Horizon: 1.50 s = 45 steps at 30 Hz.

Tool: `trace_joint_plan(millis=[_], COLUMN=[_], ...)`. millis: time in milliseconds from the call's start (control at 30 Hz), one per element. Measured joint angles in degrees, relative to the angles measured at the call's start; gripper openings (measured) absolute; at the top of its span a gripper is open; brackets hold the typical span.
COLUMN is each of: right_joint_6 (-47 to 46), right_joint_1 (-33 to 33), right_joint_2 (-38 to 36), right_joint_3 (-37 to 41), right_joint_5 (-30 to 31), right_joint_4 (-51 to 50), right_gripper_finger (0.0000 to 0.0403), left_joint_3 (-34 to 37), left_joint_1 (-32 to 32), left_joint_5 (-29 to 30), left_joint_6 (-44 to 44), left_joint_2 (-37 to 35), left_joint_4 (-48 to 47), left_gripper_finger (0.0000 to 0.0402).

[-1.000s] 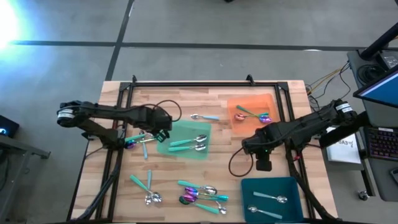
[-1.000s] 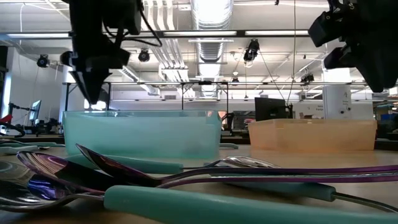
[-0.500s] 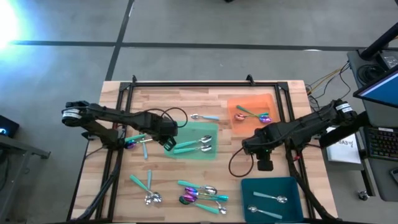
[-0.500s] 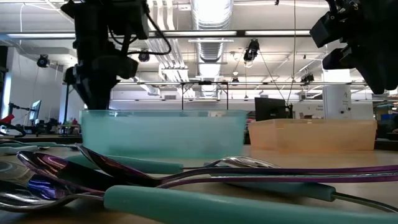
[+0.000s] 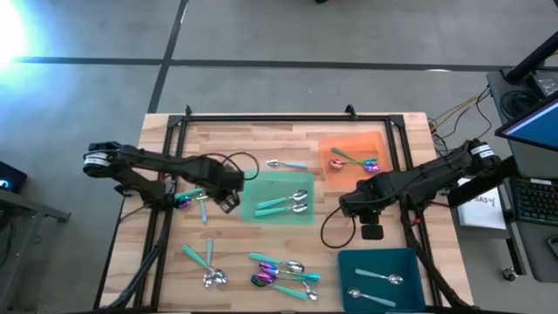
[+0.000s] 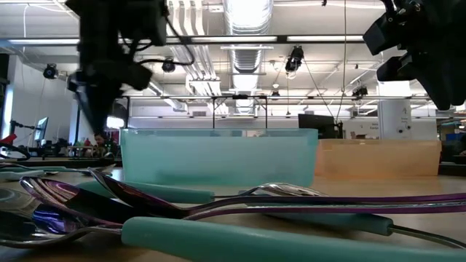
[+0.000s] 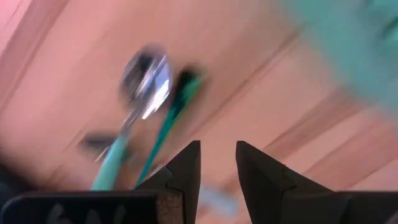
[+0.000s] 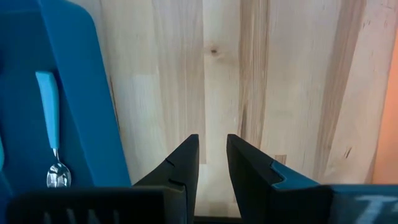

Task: Sort silverware by color (type)
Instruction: Put the violet spoon into the orange bin

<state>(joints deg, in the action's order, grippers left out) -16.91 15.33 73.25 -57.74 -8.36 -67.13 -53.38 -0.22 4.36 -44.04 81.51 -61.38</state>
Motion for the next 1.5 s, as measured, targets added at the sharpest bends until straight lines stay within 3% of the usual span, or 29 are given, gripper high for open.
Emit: trace_joint_plan(millis=[167,533,900,1500], right_joint_6=[0.13,1.35,0.92,0.98], right_joint_1=[0.01,0.00,0.00,0.00], right_joint_2=[0.00,0.00,0.00,0.00], right_joint_3=[0.00,0.00,0.01,0.02], right_joint_5=[1.55,3.90,3.94,4.00], right_joint_4=[0.13,0.30,0.66,2.63], right_gripper_finger=[0.0078,0.0072,0.0081,0.0081], left_joint_3=[2.02,9.20,10.27,18.14], left_joint_1=[-0.49,-0.40,-0.10,2.79], left_joint_5=[0.04,1.56,6.87,4.75], left_joint_6=[-0.39,-0.74,-2.17,-3.25], left_joint_2=[-0.19,-0.17,-0.17,-0.33], left_joint_4=[-7.52,1.20,3.02,15.55], left_gripper_finger=[0.0086,0.0086,0.0086,0.0086])
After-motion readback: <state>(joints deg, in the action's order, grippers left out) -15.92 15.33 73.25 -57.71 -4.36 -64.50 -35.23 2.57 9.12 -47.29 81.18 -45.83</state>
